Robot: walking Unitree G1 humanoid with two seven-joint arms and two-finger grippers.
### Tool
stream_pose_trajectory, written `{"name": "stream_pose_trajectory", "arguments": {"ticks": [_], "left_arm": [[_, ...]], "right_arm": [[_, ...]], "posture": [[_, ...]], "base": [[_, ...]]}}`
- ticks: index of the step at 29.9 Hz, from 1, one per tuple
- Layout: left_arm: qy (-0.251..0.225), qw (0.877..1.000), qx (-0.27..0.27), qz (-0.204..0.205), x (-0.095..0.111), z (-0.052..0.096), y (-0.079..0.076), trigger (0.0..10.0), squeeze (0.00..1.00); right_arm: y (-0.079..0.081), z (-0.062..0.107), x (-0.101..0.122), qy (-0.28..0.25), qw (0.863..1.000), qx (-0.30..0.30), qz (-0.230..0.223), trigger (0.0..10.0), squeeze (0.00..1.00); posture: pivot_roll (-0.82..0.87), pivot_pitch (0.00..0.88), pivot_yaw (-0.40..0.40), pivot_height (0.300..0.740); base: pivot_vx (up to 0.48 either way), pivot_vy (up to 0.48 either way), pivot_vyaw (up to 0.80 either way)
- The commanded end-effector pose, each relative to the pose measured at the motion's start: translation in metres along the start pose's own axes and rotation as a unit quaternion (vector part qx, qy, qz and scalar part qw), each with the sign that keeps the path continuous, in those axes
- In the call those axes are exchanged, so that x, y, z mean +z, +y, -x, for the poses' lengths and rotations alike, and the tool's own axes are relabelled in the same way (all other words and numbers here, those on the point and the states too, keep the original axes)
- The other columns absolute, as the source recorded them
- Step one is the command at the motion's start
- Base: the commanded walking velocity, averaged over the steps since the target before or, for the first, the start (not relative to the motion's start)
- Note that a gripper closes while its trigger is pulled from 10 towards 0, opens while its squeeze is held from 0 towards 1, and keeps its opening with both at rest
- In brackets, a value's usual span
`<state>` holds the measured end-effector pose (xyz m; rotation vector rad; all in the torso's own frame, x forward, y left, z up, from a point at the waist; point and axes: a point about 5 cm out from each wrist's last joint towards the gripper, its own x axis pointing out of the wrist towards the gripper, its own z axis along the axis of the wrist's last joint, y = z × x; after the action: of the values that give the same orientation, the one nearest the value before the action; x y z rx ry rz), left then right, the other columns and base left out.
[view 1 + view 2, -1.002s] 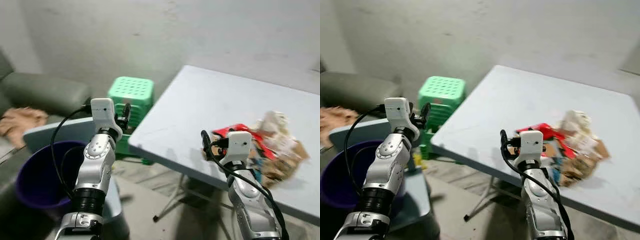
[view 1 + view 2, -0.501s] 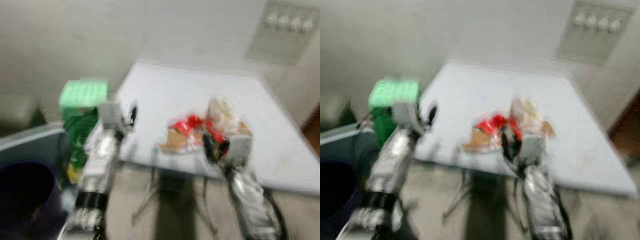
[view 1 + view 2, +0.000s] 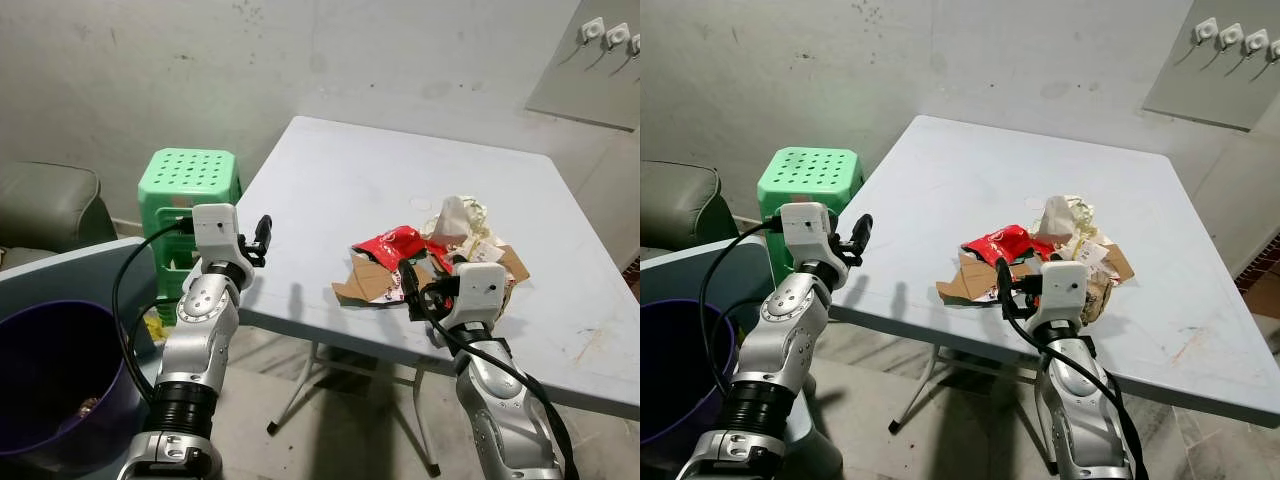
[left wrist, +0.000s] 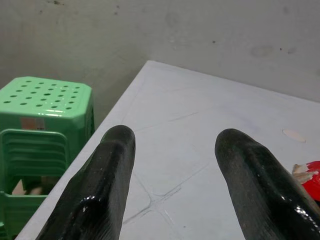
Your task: Picking trash to rubbish bin
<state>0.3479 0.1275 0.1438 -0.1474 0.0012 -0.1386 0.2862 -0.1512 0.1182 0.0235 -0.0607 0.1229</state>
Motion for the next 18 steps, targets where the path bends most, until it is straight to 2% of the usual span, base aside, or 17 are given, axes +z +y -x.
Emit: {"name": "stream_pose_trajectory", "arguments": {"ticks": [1, 6, 15, 18], "left_arm": [[-0.004, 1.0, -0.014, -0.008, 0.0018, -0.0002, -0.0058, 10.0, 0.0], [-0.001, 1.0, -0.022, -0.014, 0.0012, 0.0006, -0.0057, 10.0, 0.0], [0.006, 1.0, -0.022, -0.015, 0.0008, 0.0008, -0.0053, 10.0, 0.0], [0.021, 0.998, -0.049, -0.024, -0.003, 0.0032, -0.0107, 10.0, 0.0]], "right_arm": [[-0.0046, 0.0009, 0.0056, -0.013, 1.0, -0.005, 0.002, 10.0, 0.0], [-0.0067, 0.0005, -0.0001, 0.014, 1.0, -0.015, 0.01, 10.0, 0.0], [-0.0073, 0.0022, -0.002, 0.02, 1.0, -0.018, 0.004, 10.0, 0.0], [-0.0074, 0.0013, -0.0018, 0.022, 1.0, -0.021, 0.005, 10.0, 0.0]], "posture": [[-0.03, 0.0, -0.072, 0.74], [-0.03, 0.0, -0.07, 0.74], [-0.03, 0.0, -0.071, 0.74], [-0.03, 0.0, -0.071, 0.74]], "base": [[0.0, 0.0, 0.0], [0.0, 0.0, 0.0], [0.0, 0.0, -0.7], [0.0, 0.0, -0.7]]}}
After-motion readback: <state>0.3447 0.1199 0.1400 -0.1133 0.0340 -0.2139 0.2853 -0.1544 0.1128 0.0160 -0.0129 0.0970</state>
